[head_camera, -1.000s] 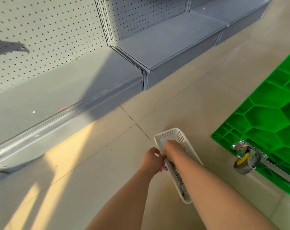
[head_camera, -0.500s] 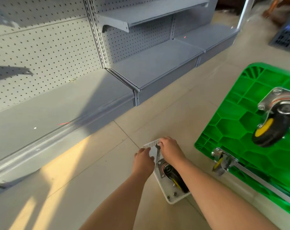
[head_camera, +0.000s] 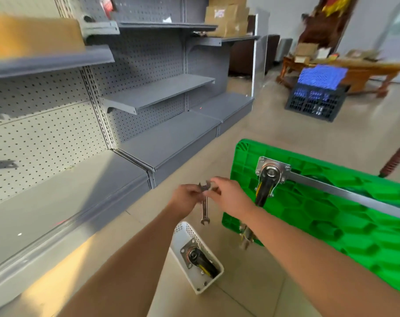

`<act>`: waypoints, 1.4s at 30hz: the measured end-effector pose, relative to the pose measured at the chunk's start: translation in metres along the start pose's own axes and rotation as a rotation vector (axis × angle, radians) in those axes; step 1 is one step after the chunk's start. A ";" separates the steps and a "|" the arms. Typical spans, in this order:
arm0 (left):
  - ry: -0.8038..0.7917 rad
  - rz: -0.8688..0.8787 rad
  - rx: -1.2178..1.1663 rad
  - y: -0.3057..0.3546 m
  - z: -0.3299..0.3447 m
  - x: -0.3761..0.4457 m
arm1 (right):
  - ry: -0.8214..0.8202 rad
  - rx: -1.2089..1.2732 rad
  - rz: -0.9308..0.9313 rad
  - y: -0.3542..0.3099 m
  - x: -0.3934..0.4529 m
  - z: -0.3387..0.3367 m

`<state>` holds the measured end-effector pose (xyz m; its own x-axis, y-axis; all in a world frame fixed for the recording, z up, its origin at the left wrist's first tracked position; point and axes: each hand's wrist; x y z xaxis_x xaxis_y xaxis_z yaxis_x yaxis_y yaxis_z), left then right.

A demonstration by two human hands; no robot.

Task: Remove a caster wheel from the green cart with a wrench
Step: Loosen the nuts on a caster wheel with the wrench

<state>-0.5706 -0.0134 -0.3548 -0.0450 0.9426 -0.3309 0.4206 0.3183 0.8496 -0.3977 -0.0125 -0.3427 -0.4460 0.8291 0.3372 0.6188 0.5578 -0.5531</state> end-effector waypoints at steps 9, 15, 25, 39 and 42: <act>-0.176 0.148 -0.186 0.086 0.038 -0.038 | -0.085 0.127 0.235 0.010 -0.038 -0.092; -0.225 0.156 -0.194 0.100 0.079 -0.038 | -0.018 0.478 0.406 0.017 -0.072 -0.126; -0.192 0.346 0.092 0.127 0.086 -0.009 | 0.107 0.150 0.497 0.038 -0.102 -0.158; 0.096 0.694 0.946 0.150 0.110 0.063 | 0.131 -0.064 0.536 0.097 -0.118 -0.149; 0.122 0.725 0.986 0.159 0.106 0.079 | 0.133 -0.047 0.518 0.107 -0.114 -0.142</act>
<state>-0.4110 0.1005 -0.2896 0.4218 0.8898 0.1744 0.8859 -0.4454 0.1295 -0.1886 -0.0414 -0.3319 0.0087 0.9922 0.1243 0.7656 0.0733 -0.6392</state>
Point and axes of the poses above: each hand's wrist, its own x-axis towards the middle knuckle, its own z-axis out of the palm, y = z × x, and after that the axes turned 15 degrees about -z, right-handed
